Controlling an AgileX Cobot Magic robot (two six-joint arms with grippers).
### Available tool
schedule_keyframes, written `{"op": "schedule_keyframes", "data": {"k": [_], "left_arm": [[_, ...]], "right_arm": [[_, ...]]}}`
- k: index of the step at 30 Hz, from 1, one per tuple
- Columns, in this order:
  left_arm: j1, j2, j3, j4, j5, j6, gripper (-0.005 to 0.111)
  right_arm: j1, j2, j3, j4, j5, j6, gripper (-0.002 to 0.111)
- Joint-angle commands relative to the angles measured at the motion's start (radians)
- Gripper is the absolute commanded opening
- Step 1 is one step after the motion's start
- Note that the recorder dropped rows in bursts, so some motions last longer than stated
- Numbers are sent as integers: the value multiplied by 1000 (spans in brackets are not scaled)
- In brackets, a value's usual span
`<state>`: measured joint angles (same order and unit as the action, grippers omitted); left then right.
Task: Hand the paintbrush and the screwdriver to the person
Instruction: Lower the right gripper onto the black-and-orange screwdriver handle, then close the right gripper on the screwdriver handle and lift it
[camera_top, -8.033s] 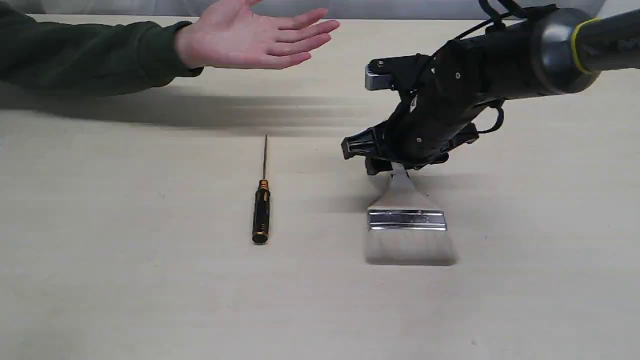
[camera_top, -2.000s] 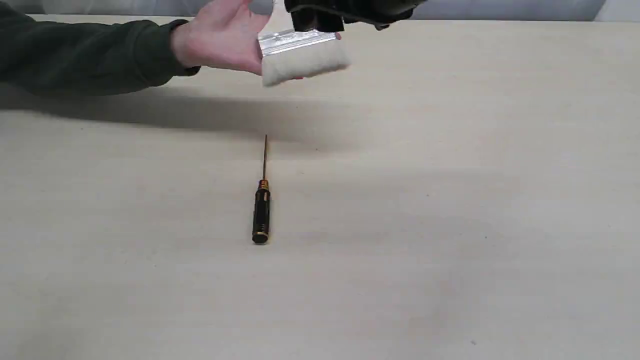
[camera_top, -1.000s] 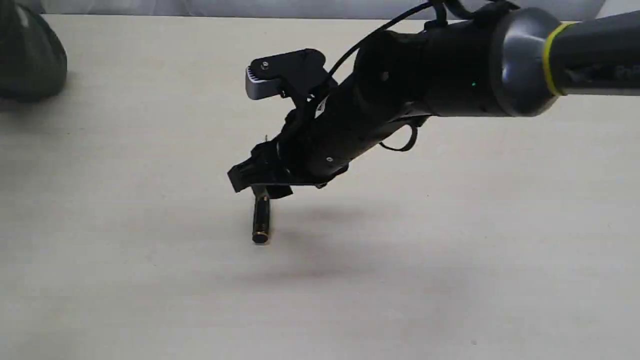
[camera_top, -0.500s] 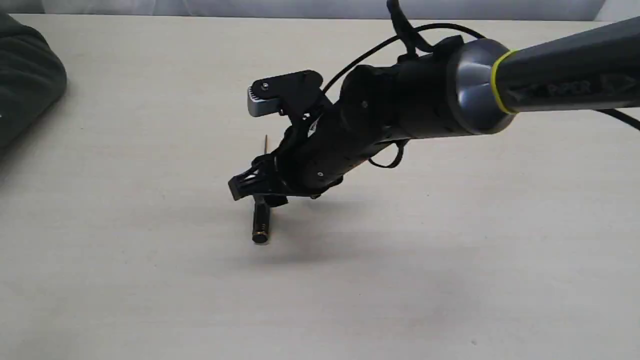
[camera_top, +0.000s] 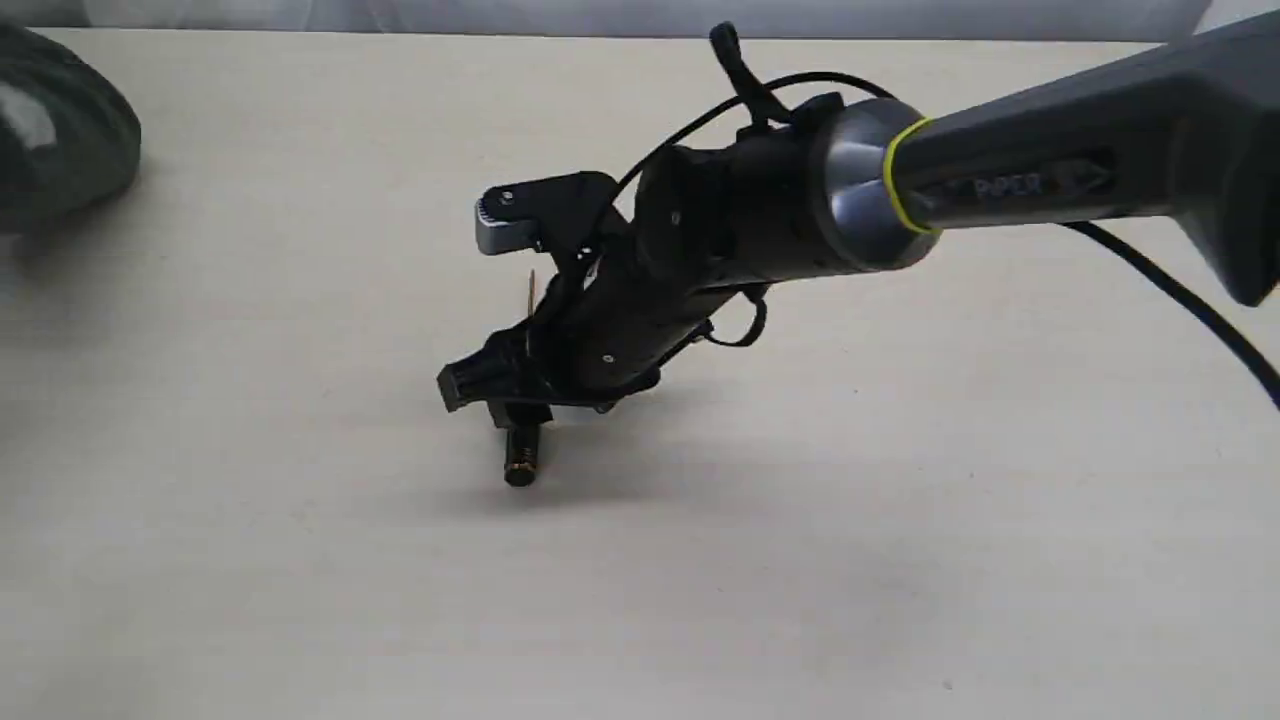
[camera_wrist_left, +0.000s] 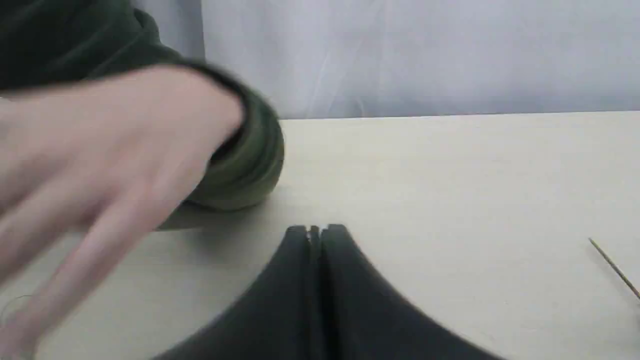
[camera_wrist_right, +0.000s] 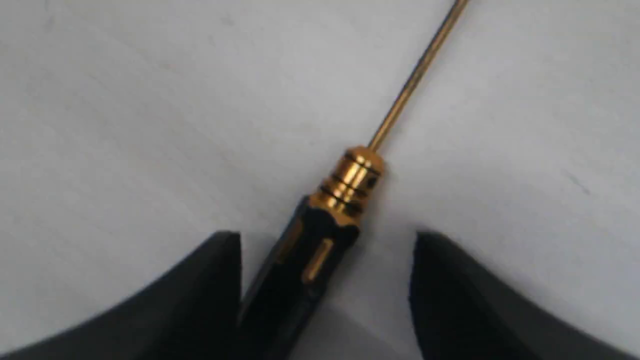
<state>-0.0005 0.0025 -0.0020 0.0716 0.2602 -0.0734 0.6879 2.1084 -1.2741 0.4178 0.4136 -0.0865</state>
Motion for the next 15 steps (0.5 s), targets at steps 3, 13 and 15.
{"op": "schedule_keyframes", "data": {"k": [3, 13, 15], "left_arm": [[-7, -2, 2, -5, -8, -2, 0], [-7, -2, 2, -5, -11, -2, 0], [-7, -2, 2, -5, -11, -2, 0]], "right_arm": [[10, 23, -5, -8, 8, 4, 54], [25, 55, -61, -163, 119, 141, 54], [25, 68, -72, -213, 150, 181, 54]]}}
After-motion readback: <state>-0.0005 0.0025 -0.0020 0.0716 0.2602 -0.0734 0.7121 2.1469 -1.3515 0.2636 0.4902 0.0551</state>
